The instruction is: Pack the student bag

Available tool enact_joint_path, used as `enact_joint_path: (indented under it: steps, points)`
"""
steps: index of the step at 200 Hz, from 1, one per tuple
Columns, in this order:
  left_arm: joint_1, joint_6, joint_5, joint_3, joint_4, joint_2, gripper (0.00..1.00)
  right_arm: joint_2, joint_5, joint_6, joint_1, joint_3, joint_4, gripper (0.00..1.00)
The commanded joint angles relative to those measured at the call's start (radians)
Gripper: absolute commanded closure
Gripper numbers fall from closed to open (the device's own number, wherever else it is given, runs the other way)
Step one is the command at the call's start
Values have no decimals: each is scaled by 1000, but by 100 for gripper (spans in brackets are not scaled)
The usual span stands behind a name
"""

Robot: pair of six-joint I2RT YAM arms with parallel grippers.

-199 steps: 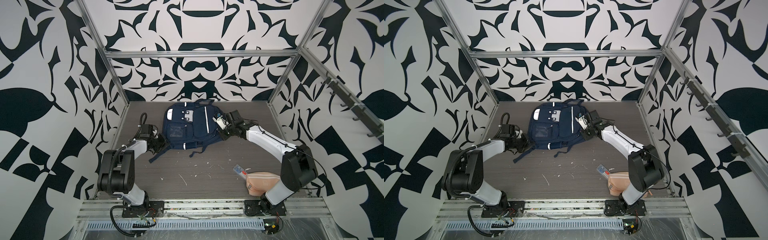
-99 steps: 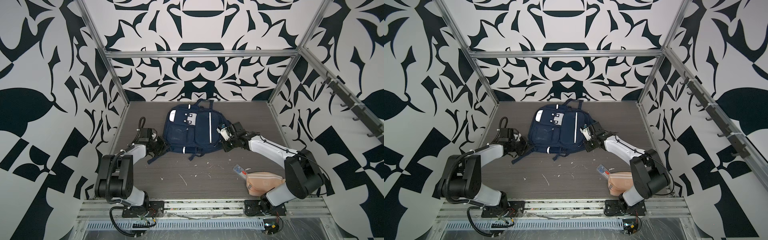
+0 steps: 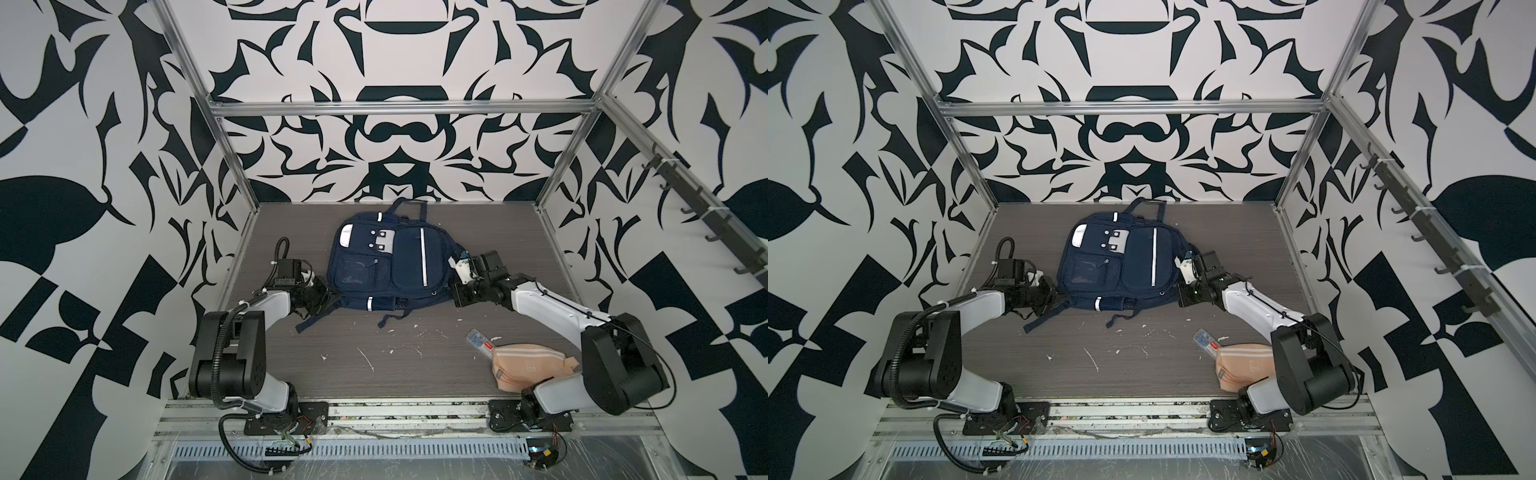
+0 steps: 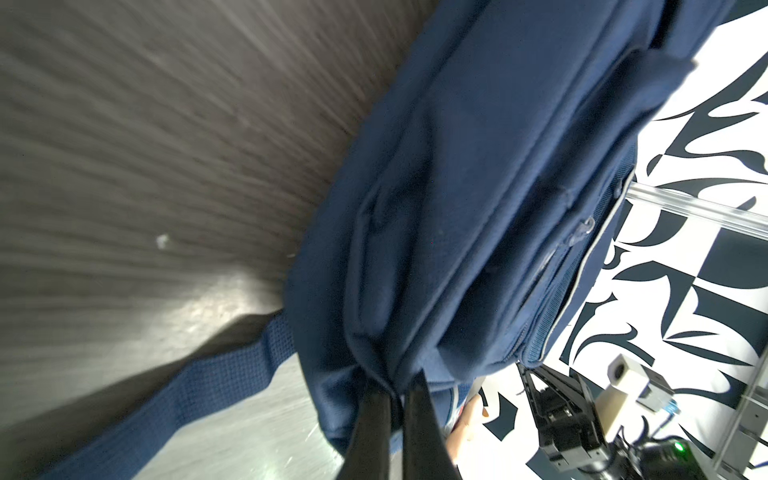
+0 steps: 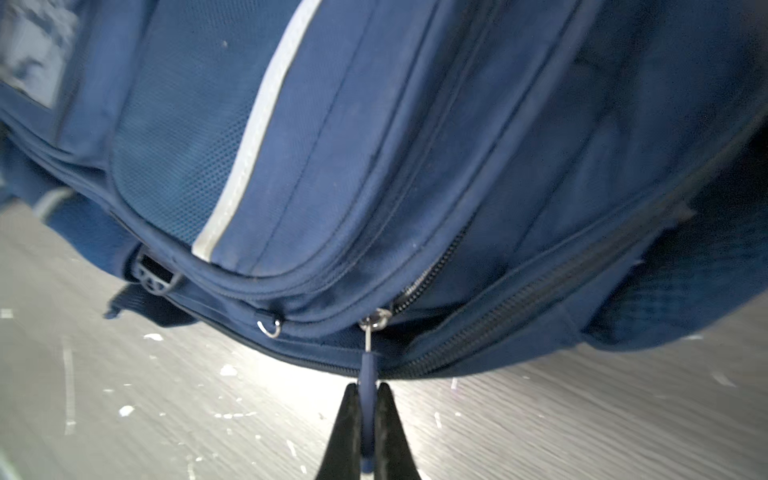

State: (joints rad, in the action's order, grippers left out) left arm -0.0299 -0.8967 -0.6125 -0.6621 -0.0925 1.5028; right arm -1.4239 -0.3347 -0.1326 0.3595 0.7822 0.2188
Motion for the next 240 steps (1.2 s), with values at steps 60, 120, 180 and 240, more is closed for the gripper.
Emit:
enact_joint_path:
  steps: [60, 120, 180, 240]
  points:
    - [-1, -53, -93, 39, -3, -53, 100, 7, -122, 308, 230, 44, -43, 100]
    - [-1, -91, -83, 91, -13, -132, 100, 18, -35, 297, 257, 49, -201, 100]
    - [-44, 251, 282, -136, -564, -292, 1, 87, -106, 170, 125, -18, -312, 100]
    - [-352, 364, 663, -541, -871, -198, 1, 130, -150, 126, 93, -63, -377, 100]
